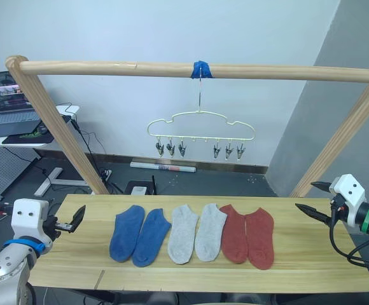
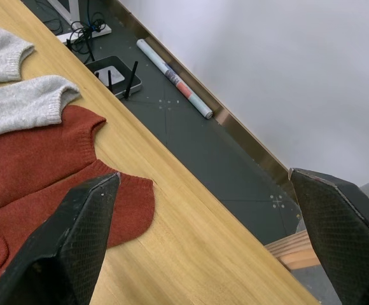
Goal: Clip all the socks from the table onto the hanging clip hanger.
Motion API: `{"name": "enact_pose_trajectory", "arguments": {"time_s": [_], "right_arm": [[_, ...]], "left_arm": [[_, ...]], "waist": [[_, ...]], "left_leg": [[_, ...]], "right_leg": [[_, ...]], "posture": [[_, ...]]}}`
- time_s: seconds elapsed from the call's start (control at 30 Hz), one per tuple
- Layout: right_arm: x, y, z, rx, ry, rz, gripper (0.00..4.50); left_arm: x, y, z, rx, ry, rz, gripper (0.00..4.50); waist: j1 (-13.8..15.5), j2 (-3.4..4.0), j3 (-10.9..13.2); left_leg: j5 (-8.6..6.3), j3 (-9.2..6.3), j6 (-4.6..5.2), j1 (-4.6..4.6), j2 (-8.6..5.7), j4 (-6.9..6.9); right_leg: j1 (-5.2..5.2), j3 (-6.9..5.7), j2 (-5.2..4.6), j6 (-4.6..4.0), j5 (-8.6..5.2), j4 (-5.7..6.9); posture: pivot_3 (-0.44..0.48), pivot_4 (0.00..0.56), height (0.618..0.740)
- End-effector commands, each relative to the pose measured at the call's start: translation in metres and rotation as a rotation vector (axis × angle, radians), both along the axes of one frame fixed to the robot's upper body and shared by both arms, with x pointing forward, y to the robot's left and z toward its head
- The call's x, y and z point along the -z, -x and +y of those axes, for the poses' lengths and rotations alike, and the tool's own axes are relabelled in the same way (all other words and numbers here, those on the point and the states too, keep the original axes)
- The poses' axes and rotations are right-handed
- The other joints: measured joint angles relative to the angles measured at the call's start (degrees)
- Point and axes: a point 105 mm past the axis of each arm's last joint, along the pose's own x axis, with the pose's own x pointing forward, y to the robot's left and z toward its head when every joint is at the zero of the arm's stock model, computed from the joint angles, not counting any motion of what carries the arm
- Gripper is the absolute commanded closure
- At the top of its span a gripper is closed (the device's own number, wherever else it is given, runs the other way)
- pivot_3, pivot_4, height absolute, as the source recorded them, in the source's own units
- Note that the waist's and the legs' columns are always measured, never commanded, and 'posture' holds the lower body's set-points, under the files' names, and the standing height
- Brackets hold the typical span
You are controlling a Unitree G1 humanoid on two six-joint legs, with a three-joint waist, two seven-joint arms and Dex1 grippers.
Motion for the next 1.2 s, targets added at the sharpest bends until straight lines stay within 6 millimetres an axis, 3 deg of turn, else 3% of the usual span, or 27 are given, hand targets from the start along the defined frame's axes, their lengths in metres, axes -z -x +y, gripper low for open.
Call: {"name": "enact_pose_trajectory", "arguments": {"time_s": [0.03,0.2,0.9,1.2], "right_arm": [[-0.013,-0.003,0.003,-0.025,0.005,-0.055,0.04],[-0.012,-0.002,0.006,-0.033,0.0,-0.061,0.04],[-0.015,-0.004,0.009,-0.043,0.004,-0.093,0.04],[-0.039,0.002,0.043,-0.102,-0.093,-0.145,0.04]], "left_arm": [[-0.015,-0.003,0.002,0.016,-0.04,-0.061,0.0],[-0.029,0.0,0.005,0.002,-0.048,-0.153,0.0],[-0.032,-0.004,-0.008,0.006,-0.018,-0.18,0.0],[-0.053,-0.039,-0.065,0.082,0.097,-0.295,0.0]], "waist": [[0.0,0.0,0.0],[0.1,0.0,0.0],[0.0,0.0,0.0],[-0.4,-0.02,0.1]], "left_leg": [[0.0,0.0,0.0,0.0,0.0,0.0],[0.0,0.0,0.0,-0.01,0.0,0.0],[0.0,0.0,0.0,-0.04,0.0,0.0],[0.0,-0.03,-0.01,-0.11,0.0,0.02]], "right_leg": [[0.0,0.0,0.0,0.0,0.0,0.0],[0.0,0.01,0.0,0.0,0.0,0.0],[-0.04,0.0,0.0,0.0,0.0,-0.01],[-0.04,0.0,0.01,0.04,0.02,-0.01]], "posture": [[-0.006,0.0,0.74],[-0.006,0.0,0.74],[-0.023,0.0,0.74],[-0.08,0.025,0.74]]}}
